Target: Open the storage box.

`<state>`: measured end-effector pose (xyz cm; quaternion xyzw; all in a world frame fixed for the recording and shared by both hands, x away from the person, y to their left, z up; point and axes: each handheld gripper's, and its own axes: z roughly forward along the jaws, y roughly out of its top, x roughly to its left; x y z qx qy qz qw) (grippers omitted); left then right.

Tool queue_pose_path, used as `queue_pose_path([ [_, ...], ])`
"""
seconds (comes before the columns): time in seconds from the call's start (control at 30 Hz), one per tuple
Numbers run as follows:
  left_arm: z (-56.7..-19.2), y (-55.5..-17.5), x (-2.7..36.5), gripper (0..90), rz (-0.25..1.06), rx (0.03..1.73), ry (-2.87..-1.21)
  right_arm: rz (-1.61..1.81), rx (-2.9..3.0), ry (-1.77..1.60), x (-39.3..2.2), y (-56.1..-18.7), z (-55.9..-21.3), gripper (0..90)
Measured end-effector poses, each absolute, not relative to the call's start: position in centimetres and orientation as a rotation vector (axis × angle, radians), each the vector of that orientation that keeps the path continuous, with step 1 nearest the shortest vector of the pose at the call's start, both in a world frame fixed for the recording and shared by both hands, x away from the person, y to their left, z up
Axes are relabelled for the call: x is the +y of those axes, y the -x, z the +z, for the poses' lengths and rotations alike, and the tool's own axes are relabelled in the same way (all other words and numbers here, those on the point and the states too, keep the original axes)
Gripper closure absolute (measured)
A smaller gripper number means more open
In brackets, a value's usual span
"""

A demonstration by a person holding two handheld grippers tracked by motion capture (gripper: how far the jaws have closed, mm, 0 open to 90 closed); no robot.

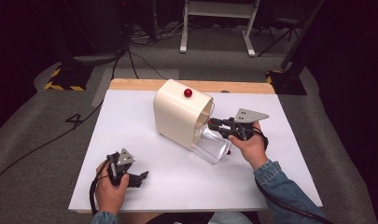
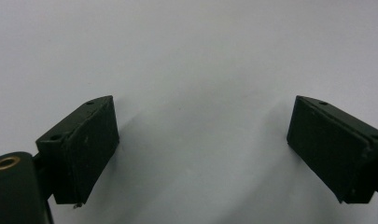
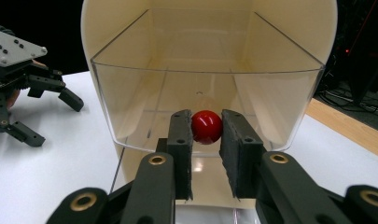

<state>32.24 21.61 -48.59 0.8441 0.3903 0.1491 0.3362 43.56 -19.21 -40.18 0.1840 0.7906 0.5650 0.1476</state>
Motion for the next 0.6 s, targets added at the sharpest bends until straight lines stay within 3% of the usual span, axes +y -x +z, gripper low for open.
queue_pose_path([
  [0.6, -48.6, -32.3, 21.6, 9.2, 0.386, 1.018, -2.202, 1.632, 2.266, -0.557, -23.4, -41.1, -40.3, 74.2],
])
